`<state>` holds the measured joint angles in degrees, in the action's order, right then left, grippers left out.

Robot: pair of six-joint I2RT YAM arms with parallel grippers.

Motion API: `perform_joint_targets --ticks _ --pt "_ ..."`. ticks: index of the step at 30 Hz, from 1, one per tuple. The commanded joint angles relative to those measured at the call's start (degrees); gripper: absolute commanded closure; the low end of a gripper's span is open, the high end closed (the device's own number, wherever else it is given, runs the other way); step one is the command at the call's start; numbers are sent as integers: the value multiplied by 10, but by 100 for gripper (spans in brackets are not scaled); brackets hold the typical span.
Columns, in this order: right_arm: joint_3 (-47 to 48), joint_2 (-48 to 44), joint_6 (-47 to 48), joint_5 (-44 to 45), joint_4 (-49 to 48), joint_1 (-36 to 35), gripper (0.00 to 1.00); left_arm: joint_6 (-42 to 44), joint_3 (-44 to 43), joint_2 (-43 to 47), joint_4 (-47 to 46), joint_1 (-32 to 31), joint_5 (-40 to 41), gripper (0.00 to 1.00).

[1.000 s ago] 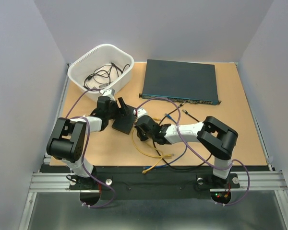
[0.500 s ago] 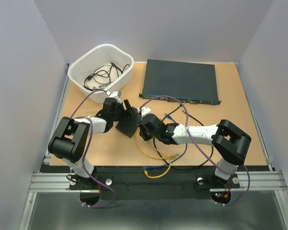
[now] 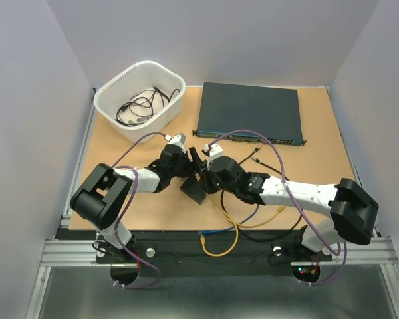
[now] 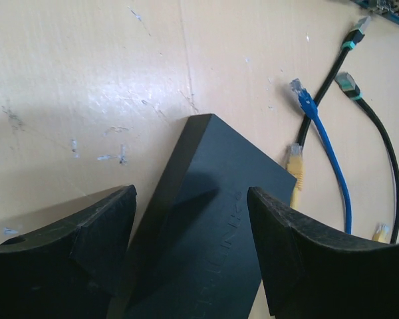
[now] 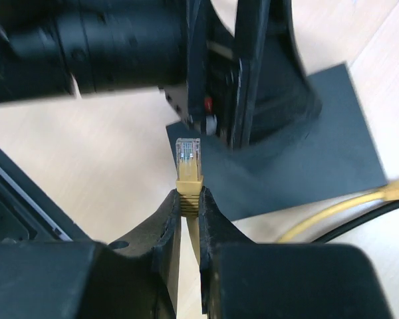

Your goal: Insert the plug into the switch port

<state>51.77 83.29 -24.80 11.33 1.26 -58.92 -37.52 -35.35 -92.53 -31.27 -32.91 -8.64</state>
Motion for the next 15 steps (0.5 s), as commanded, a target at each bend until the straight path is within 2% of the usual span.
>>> perform_joint_targets --ticks 1,7,15 --pt "-37 -2 -39 -32 -13 -9 99 3 -16 13 15 25 29 21" --pt "-116 14 -98 -36 -104 -54 99 27 -9 31 25 112 -8 21" --pt "-200 -11 -129 4 -135 -55 100 46 13 62 28 144 -11 21"
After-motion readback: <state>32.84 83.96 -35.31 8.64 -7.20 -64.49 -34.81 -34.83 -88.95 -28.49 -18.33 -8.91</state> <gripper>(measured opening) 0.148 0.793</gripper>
